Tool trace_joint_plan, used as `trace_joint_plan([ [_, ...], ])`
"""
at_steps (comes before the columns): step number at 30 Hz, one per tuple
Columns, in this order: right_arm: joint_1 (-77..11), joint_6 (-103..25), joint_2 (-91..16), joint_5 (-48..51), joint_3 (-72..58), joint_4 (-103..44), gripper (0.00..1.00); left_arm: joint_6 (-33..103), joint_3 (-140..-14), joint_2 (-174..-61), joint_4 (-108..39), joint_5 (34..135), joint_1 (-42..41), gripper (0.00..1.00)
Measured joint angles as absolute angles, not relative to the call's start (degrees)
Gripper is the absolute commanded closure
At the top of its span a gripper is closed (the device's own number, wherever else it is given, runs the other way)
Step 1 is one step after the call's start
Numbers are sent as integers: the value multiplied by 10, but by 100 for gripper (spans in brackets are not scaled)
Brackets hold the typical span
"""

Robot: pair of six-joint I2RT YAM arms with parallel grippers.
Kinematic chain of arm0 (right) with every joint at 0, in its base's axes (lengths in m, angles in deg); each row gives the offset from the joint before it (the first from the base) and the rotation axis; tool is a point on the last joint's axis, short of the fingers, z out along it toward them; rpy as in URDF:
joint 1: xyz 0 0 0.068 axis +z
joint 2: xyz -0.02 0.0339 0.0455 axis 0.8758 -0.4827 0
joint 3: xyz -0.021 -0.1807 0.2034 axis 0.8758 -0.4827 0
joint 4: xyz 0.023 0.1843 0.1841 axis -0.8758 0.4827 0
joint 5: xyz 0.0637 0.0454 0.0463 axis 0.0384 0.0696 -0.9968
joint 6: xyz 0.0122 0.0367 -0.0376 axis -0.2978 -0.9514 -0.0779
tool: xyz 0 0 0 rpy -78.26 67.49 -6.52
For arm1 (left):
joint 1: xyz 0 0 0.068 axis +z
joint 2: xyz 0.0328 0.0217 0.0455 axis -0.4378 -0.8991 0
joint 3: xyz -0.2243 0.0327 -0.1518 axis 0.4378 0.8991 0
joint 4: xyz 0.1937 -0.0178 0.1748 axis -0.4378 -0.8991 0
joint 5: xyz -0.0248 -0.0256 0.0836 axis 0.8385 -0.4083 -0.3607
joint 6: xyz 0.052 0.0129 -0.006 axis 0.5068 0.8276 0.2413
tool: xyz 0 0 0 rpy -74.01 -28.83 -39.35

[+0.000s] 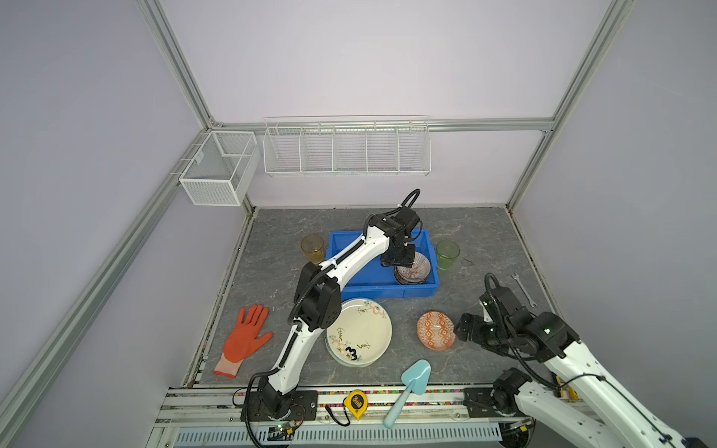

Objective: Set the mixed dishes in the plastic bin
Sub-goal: 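Release the pink-striped bowl on the stack while the right gripper nears the orange bowl, then withdraw the left gripper from the bin while the right gripper grips the orange patterned bowl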

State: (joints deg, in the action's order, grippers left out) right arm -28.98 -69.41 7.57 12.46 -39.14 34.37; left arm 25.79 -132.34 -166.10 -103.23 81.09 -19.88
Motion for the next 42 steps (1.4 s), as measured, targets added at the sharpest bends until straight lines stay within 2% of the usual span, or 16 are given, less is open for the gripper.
trace_joint_plan([
  [6, -289, -694, 75, 120, -392, 344, 12, 256, -1323, -1648, -1036, 810, -198, 31],
  [12, -288, -692, 63, 118, -392, 344, 12, 253, -1311, -1629, -1038, 811, -198, 25],
  [28, -288, -687, 28, 102, -404, 311, 12, 229, -1190, -1550, -980, 848, -198, 23],
  [42, -288, -687, 17, 94, -414, 285, 12, 187, -1115, -1548, -897, 892, -198, 23],
])
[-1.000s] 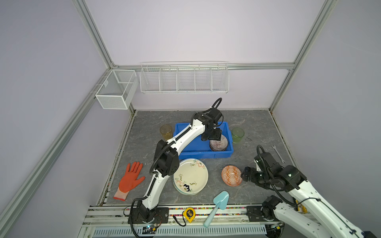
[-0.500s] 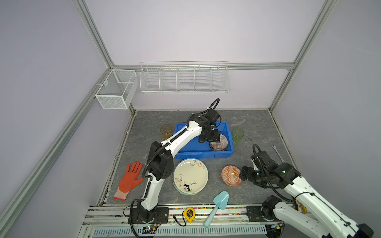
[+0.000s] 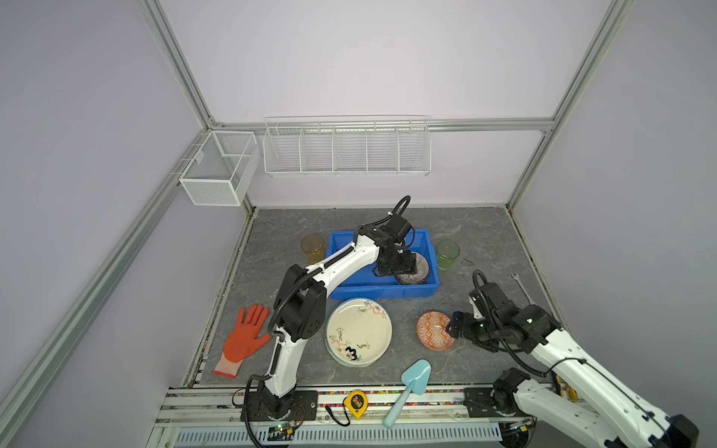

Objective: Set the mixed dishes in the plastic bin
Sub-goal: 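Withdraw the left gripper from the bin while the right gripper grips the orange patterned bowl, then lift the orange patterned bowl with the right gripper while the left gripper grasps it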

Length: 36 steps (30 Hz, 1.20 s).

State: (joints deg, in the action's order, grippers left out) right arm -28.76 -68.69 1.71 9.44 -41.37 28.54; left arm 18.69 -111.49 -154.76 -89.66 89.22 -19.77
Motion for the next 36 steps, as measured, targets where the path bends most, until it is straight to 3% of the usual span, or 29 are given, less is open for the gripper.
trace_joint_plan([
  [11, -287, -686, -3, 88, -434, 270, 8, 187, -1114, -1541, -895, 888, -198, 23],
  [21, -287, -679, -60, 93, -445, 227, 1, 187, -1063, -1441, -899, 861, -198, 16],
  [26, -287, -671, -97, 97, -448, 203, 13, 185, -1031, -1384, -899, 838, -198, 0],
  [31, -287, -663, -128, 101, -448, 178, 35, 178, -987, -1342, -906, 809, -198, 1],
  [36, -287, -655, -140, 101, -448, 162, 50, 167, -943, -1300, -921, 774, -197, 1],
])
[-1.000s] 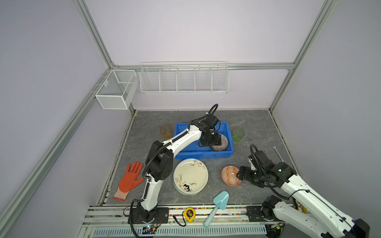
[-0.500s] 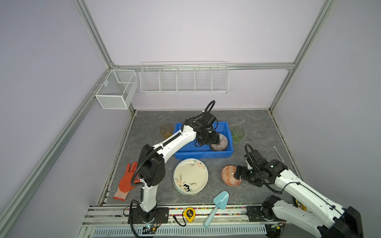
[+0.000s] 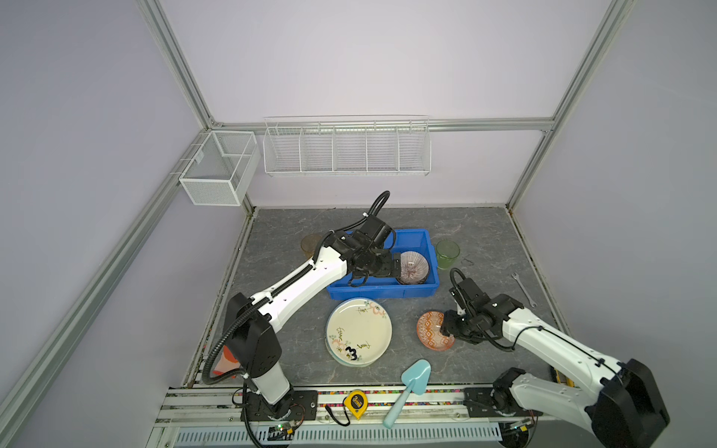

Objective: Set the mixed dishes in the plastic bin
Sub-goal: 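Lift the orange patterned bowl with the right gripper while the left gripper grasps it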

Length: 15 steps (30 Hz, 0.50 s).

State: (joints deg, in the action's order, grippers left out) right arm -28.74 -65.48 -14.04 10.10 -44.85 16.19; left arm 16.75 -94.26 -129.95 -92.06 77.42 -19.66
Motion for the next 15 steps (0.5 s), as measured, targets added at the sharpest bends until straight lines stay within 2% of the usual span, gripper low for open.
trace_joint_plan([
  [10, -287, -632, -169, 101, -448, 148, 63, 136, -866, -1209, -943, 716, -194, 1],
  [12, -287, -629, -173, 101, -448, 146, 68, 128, -847, -1190, -944, 709, -194, 1],
  [15, -287, -623, -173, 100, -448, 146, 84, 117, -816, -1161, -945, 701, -194, 1],
])
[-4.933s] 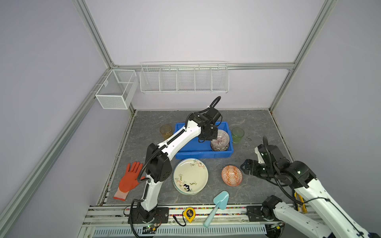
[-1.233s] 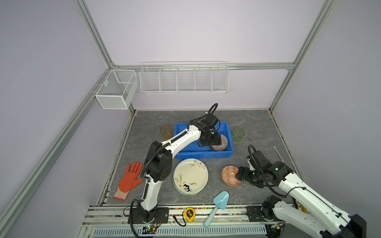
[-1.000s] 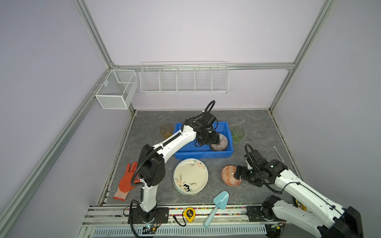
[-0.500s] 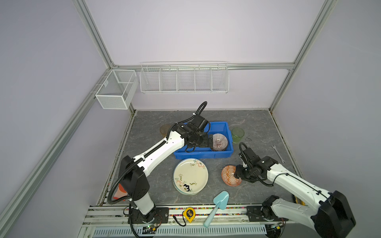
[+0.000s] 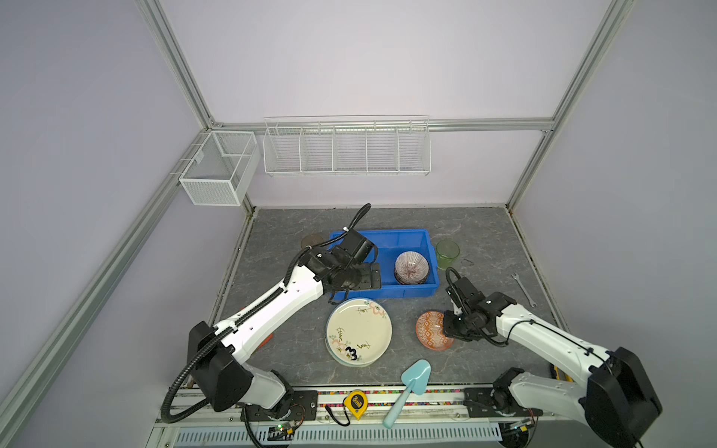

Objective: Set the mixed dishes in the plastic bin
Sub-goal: 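Lift the orange patterned bowl with the right gripper while the left gripper grasps it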

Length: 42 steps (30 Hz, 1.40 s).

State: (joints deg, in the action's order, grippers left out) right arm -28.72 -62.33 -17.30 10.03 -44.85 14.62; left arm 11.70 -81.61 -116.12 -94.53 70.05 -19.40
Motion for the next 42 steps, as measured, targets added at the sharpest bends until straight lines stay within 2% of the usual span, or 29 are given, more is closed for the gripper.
trace_joint_plan([
  [2, -287, -617, -173, 100, -448, 146, 91, 110, -794, -1140, -946, 696, -194, 1],
  [4, -287, -614, -173, 96, -446, 147, 93, 100, -771, -1119, -945, 693, -194, 1],
  [16, -284, -572, -186, 101, -352, 215, 93, 47, -655, -1018, -910, 723, -194, 1],
  [22, -249, -547, -244, 97, -246, 245, 93, 12, -634, -1018, -892, 753, -199, 1],
  [28, -207, -533, -313, 89, -170, 250, 93, -17, -634, -1023, -869, 755, -237, 0],
  [33, -175, -524, -369, 84, -117, 263, 93, -33, -634, -1040, -852, 755, -262, 7],
  [42, -144, -525, -404, 83, -60, 272, 93, -35, -634, -1063, -834, 750, -264, 34],
])
